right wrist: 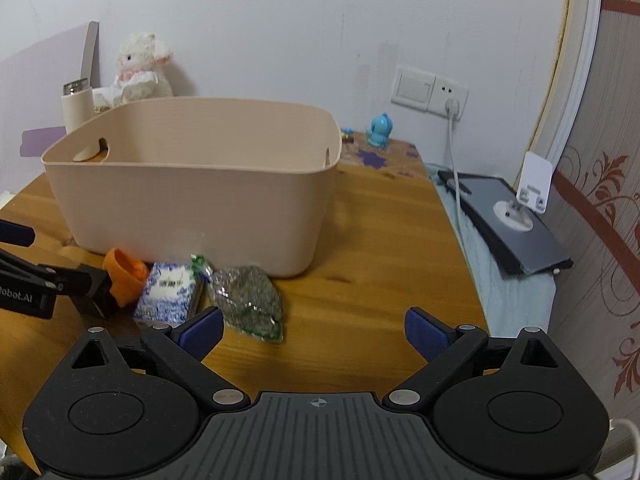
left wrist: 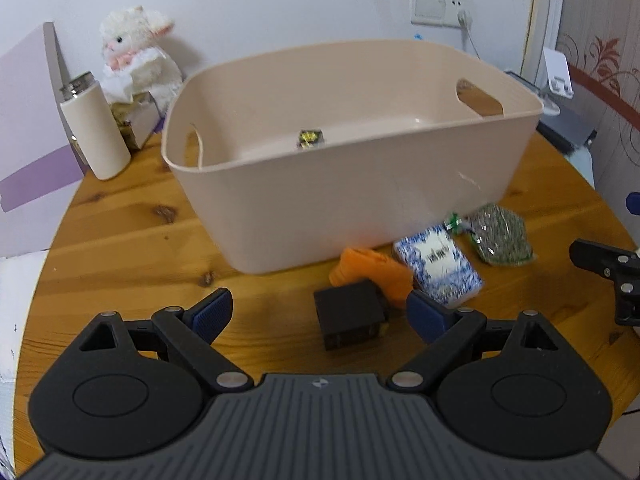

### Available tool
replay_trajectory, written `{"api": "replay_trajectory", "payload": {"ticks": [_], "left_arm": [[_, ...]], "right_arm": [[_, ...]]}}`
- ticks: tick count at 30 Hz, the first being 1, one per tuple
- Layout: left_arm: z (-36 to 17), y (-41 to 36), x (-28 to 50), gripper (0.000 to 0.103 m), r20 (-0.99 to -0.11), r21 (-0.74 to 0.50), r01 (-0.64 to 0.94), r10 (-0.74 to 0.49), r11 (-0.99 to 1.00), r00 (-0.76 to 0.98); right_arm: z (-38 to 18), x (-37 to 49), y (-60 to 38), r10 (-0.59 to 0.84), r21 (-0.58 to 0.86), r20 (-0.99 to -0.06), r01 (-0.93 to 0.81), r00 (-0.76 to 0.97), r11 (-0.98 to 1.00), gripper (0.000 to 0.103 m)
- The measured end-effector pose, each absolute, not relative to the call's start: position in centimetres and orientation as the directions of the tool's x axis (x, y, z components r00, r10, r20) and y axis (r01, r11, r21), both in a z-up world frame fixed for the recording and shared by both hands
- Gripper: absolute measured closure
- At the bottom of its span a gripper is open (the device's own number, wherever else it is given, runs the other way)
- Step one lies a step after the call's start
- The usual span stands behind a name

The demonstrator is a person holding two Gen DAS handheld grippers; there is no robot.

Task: Organize objects
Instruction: 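Move both tools back to the items beside the basket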

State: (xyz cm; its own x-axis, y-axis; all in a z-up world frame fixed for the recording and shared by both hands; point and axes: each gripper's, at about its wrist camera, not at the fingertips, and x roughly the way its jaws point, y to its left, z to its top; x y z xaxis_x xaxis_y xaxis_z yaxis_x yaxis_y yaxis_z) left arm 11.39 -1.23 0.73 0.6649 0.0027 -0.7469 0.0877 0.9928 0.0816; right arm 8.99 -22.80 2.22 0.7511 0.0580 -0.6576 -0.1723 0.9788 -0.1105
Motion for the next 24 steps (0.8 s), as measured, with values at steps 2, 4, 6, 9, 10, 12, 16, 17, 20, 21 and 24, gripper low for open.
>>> {"api": "replay_trajectory", "payload": {"ticks": [2,4,6,9,10,12,16,17,20,21,24], "left_arm": [[0.3,-1.4,11.5,0.009,-0.756,0.079,0.092,-0.001,0.993,0.654],[-0.3,-1.5,11.8,0.009,-0.767,0.075,0.094,-0.003,0.993,0.642],[-0.9,-1.6,12.1,0.009,-0.778,0.074,0.089,0.001,0.993,0.628],[-1.9,-1.3,12.7,0.009,-0.796,0.054,0.077,-0.003,0.996,0.606],[-2.1,-1.1,12.8,0.009,-0.801,0.045,0.073,-0.008,0.996,0.599],[-2.6,-0.8,13.2,0.009,-0.811,0.028,0.067,-0.017,0.997,0.585],[-3.4,-0.5,13.7,0.009,-0.820,0.028,0.060,-0.012,0.998,0.573],[-3.5,-0.5,13.8,0.009,-0.818,0.027,0.062,-0.014,0.998,0.575],[-3.5,0.0,14.1,0.010,-0.816,0.009,0.061,-0.028,0.998,0.577],[-3.5,0.1,14.2,0.010,-0.815,0.007,0.061,-0.030,0.998,0.579],[-3.5,0.3,14.3,0.011,-0.807,0.003,0.071,-0.040,0.997,0.589]], "right_arm": [[1.6,9.2,-22.8,0.064,-0.104,-0.670,-0.178,0.739,0.978,0.003],[0.9,9.3,-22.5,0.069,-0.103,-0.684,-0.190,0.726,0.976,0.003],[0.4,9.5,-22.3,0.071,-0.105,-0.693,-0.198,0.717,0.975,0.003],[-0.5,9.9,-22.0,0.078,-0.100,-0.706,-0.209,0.704,0.973,0.002],[-0.7,10.0,-22.0,0.079,-0.100,-0.710,-0.211,0.700,0.972,0.002],[-1.2,10.5,-21.8,0.077,-0.102,-0.716,-0.212,0.694,0.972,0.002],[-2.0,11.6,-21.7,0.073,-0.098,-0.721,-0.206,0.689,0.974,0.002],[-2.2,11.9,-21.7,0.073,-0.096,-0.721,-0.204,0.689,0.974,0.002],[-2.7,12.7,-21.5,0.074,-0.090,-0.724,-0.200,0.686,0.976,0.002],[-2.9,13.0,-21.4,0.074,-0.089,-0.725,-0.200,0.685,0.976,0.002],[-3.5,13.6,-21.0,0.066,-0.101,-0.723,-0.199,0.688,0.975,0.002]]}}
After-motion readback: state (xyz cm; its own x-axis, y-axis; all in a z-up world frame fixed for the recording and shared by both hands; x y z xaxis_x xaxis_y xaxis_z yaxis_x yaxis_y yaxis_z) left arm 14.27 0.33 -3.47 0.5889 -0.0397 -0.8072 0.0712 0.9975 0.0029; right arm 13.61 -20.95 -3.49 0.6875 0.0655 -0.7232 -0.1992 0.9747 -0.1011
